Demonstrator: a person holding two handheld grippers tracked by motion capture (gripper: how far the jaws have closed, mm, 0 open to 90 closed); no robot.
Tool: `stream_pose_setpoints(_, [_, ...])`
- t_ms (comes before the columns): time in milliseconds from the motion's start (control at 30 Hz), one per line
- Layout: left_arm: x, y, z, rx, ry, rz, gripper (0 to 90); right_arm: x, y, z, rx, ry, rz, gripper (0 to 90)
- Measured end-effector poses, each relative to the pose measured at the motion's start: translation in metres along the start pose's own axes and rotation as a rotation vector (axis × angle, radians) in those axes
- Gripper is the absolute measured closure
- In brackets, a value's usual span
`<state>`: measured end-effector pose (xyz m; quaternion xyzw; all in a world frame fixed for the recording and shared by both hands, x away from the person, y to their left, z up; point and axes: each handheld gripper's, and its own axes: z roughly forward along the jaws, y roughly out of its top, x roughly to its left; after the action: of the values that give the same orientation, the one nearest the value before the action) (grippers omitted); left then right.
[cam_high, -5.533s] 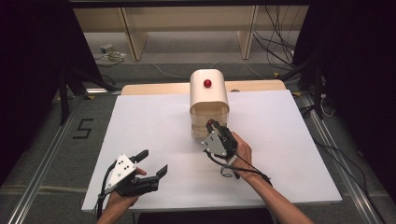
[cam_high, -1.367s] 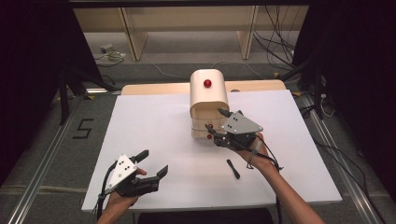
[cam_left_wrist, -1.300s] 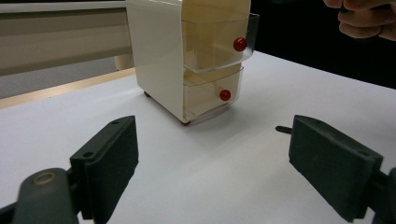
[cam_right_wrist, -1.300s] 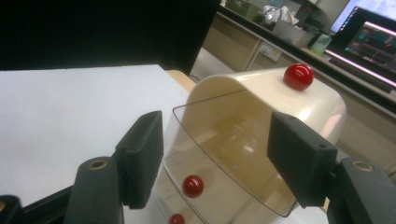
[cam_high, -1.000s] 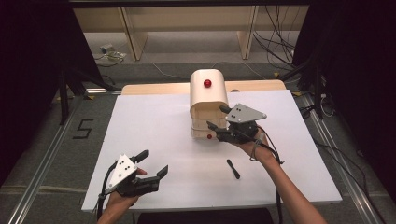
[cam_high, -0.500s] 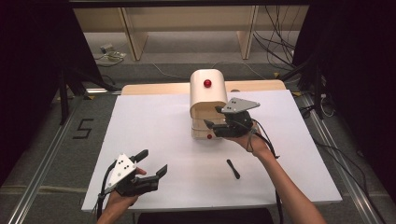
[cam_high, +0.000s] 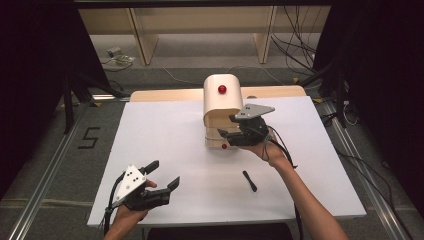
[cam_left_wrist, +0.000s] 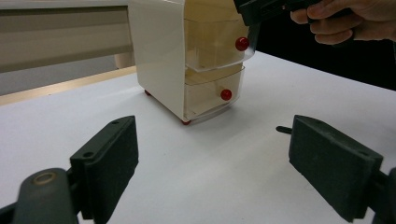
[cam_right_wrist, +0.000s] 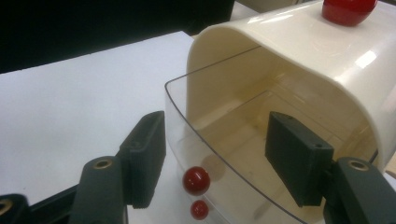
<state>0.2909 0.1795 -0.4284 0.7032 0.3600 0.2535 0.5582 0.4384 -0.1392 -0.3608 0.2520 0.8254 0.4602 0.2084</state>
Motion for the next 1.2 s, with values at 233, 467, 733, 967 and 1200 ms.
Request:
stream_pose_setpoints(233, [0.000,0.000,0.000,0.000,-0.001,-0.001,15.7,-0.002,-0.001,0.003,0.013,0.029,0.018,44.1])
stream_pose_setpoints(467, [0.000,0.000,0.000,0.003,0.001,0.001,15.7,-0.003,-0.002,0.008,0.033,0.048,0.026,50.0])
stream_pose_setpoints(733, [-0.001,0.000,0.000,0.003,0.002,0.002,15.7,-0.002,-0.003,0.010,0.044,0.054,0.016,53.1])
stream_pose_setpoints(967, [-0.001,0.000,0.001,0.005,0.003,0.000,15.8,-0.003,-0.004,0.012,0.052,0.039,0.011,53.2])
stream_pose_setpoints(1200, [0.000,0.000,0.000,0.006,0.002,0.000,15.9,-0.003,-0.004,0.013,0.056,0.037,0.003,55.3])
